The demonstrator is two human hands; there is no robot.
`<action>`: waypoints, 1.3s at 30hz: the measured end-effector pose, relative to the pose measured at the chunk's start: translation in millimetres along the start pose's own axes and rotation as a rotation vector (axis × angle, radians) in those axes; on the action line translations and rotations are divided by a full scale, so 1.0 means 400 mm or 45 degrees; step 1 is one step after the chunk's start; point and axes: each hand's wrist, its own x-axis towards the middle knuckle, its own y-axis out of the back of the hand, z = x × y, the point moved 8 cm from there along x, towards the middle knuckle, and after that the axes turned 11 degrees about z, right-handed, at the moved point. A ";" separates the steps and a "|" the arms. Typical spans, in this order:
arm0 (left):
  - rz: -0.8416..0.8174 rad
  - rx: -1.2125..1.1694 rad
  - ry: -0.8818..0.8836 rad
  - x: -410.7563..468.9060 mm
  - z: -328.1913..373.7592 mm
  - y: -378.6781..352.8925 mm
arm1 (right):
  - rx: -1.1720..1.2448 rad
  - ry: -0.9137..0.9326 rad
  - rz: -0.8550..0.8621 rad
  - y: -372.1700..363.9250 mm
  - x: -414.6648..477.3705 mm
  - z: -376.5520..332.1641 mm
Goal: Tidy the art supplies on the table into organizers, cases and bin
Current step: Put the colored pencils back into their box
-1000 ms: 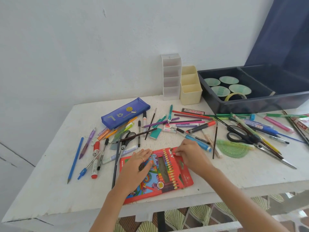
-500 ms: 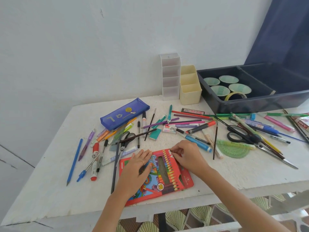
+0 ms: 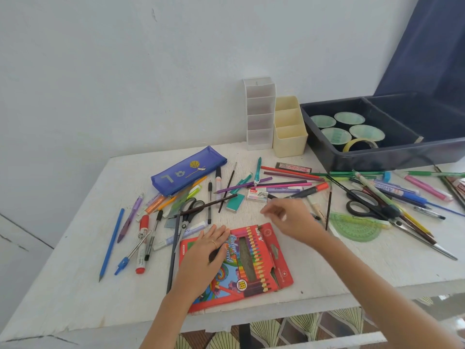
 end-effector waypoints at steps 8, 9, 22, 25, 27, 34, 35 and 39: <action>0.047 0.016 -0.012 0.021 -0.019 0.006 | -0.467 -0.180 0.037 0.077 0.199 0.127; 0.049 0.017 -0.013 0.023 -0.021 0.007 | -0.517 -0.169 -0.034 0.065 0.212 0.129; 0.106 0.021 -0.030 0.040 -0.038 0.013 | -0.624 -0.068 -0.198 0.062 0.225 0.120; 0.103 0.028 -0.021 0.040 -0.040 0.012 | -0.430 -0.005 -0.159 0.083 0.203 0.060; 0.104 0.032 -0.014 0.040 -0.042 0.012 | -0.221 0.009 -0.022 0.113 0.184 -0.006; 0.105 0.036 0.007 0.040 -0.035 0.015 | 0.739 -0.522 0.179 0.113 0.095 -0.021; 0.101 0.025 0.008 0.040 -0.034 0.016 | 0.821 -0.601 0.186 0.095 0.076 0.004; 0.093 -0.010 0.025 0.039 -0.034 0.020 | 0.847 -0.860 0.279 0.053 -0.003 0.094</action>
